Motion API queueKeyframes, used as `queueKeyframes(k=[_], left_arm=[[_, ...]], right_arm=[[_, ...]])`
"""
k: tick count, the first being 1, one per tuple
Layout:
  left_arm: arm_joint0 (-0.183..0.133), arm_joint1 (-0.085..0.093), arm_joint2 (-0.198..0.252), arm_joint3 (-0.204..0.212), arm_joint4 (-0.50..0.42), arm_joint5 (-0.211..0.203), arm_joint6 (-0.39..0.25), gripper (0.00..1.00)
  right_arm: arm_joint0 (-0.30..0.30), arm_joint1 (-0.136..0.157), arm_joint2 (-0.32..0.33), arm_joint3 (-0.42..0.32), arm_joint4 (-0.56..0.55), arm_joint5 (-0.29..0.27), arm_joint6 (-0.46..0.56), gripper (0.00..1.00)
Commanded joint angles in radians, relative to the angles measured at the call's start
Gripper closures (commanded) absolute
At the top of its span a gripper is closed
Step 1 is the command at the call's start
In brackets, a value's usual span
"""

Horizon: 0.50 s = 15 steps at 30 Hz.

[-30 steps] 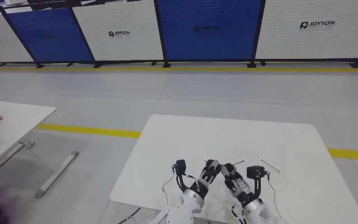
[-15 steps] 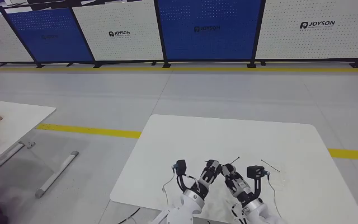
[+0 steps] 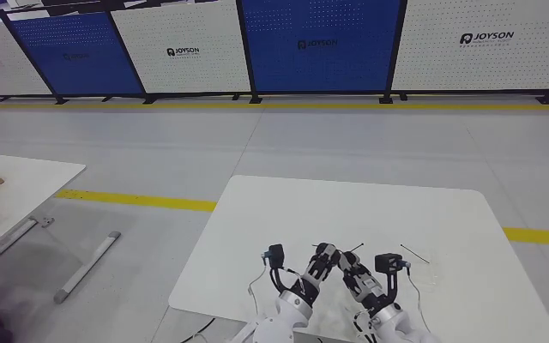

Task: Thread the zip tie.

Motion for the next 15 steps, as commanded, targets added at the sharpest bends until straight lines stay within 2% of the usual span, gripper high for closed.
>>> queueKeyframes(k=[1,15], left_arm=[[0.004,0.001,-0.003,-0.004,-0.005,-0.010,0.000,1.00],[0.034,0.008,-0.028,-0.033,-0.033,-0.088,-0.008,1.00]], right_arm=[[0.002,0.000,-0.001,0.002,-0.001,0.000,0.003,1.00],[0.011,0.000,-0.010,0.014,-0.010,0.007,0.010,1.00]])
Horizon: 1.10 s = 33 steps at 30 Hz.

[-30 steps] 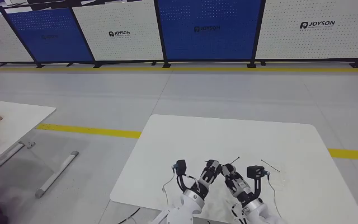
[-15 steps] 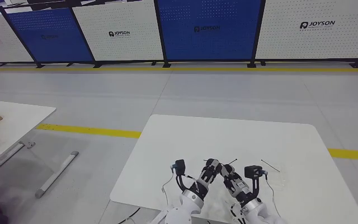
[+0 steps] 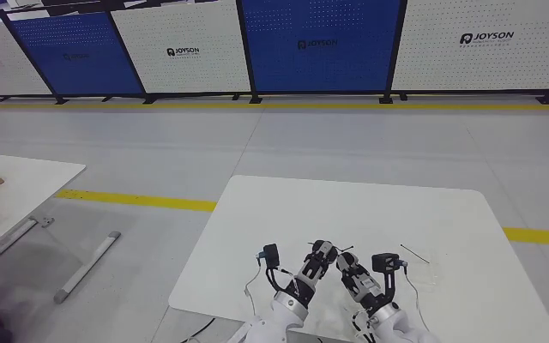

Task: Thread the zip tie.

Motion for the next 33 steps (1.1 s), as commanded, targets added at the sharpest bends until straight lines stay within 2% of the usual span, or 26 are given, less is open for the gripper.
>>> queueKeyframes(k=[1,8,33], left_arm=[[0.004,0.001,-0.003,-0.003,-0.002,-0.010,-0.002,1.00],[0.020,0.005,-0.007,-0.017,0.003,-0.032,-0.006,1.00],[0.047,0.014,-0.002,-0.044,0.022,-0.067,-0.005,1.00]], right_arm=[[0.001,0.000,-0.001,0.002,-0.001,0.001,0.000,1.00],[0.006,0.000,-0.004,0.009,-0.002,0.003,0.002,1.00],[0.012,0.001,-0.010,0.021,-0.008,0.002,0.001,1.00]])
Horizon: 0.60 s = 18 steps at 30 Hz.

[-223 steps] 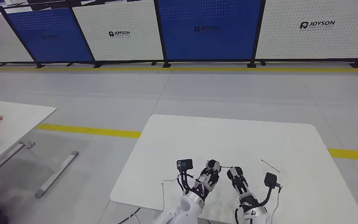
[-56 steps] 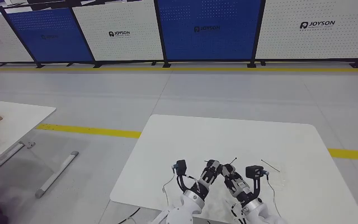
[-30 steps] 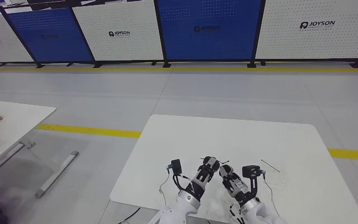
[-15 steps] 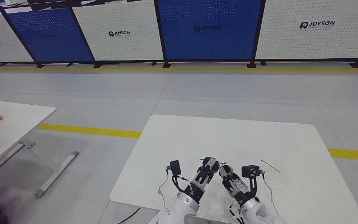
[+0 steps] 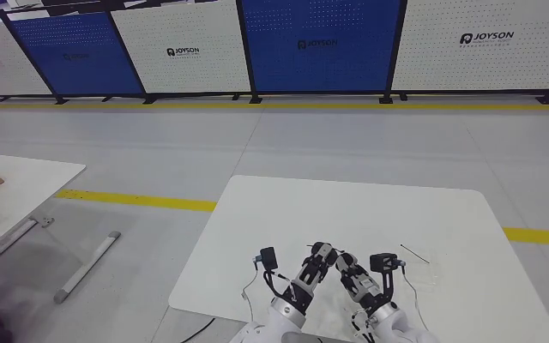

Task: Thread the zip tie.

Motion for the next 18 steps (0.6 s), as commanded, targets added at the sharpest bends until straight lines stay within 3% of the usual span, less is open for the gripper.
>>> queueKeyframes(k=[1,3,4,5,11,16,18], left_arm=[[0.001,0.001,-0.001,-0.001,0.002,-0.002,0.002,1.00],[0.002,0.001,-0.001,-0.001,0.003,-0.001,0.004,1.00],[0.002,0.001,-0.001,0.000,0.002,0.003,0.007,1.00],[0.000,0.001,-0.001,0.001,-0.003,0.010,0.011,1.00],[-0.026,-0.005,-0.008,0.016,-0.042,0.060,0.055,1.00],[-0.051,-0.009,-0.029,0.023,-0.071,0.081,0.100,1.00],[-0.057,-0.010,-0.036,0.033,-0.074,0.093,0.104,1.00]], right_arm=[[0.002,0.000,-0.001,0.002,0.000,0.000,0.000,1.00],[0.003,0.000,-0.002,0.003,0.002,-0.001,0.001,1.00],[0.003,-0.001,-0.003,0.003,0.006,-0.004,0.000,0.93],[0.004,-0.001,-0.003,0.003,0.011,-0.006,0.000,0.00],[-0.016,0.001,0.024,-0.015,0.069,-0.032,-0.040,0.00],[-0.099,0.018,0.123,-0.070,0.158,-0.142,-0.101,0.00],[-0.141,0.026,0.163,-0.114,0.196,-0.145,-0.120,0.00]])
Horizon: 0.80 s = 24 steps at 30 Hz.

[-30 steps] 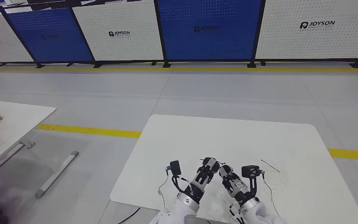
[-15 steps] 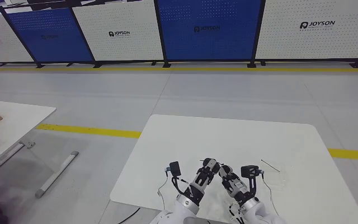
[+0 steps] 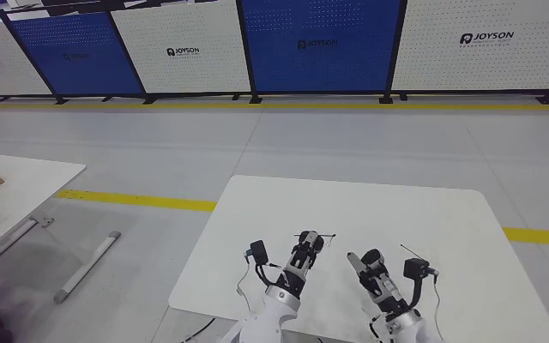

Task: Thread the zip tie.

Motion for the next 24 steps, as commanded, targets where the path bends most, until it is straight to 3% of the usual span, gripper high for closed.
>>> queueKeyframes(k=[1,7,24], left_arm=[[-0.006,0.000,-0.006,0.011,0.001,0.014,0.004,1.00],[-0.020,-0.003,-0.013,0.056,0.010,0.047,0.029,1.00],[-0.026,-0.005,-0.007,0.074,0.038,0.048,0.054,1.00]], right_arm=[[-0.042,0.008,0.039,-0.043,0.043,0.001,-0.024,0.00],[-0.107,0.031,0.102,-0.116,0.203,0.001,-0.066,0.00],[-0.106,0.030,0.106,-0.115,0.226,0.009,-0.067,0.00]])
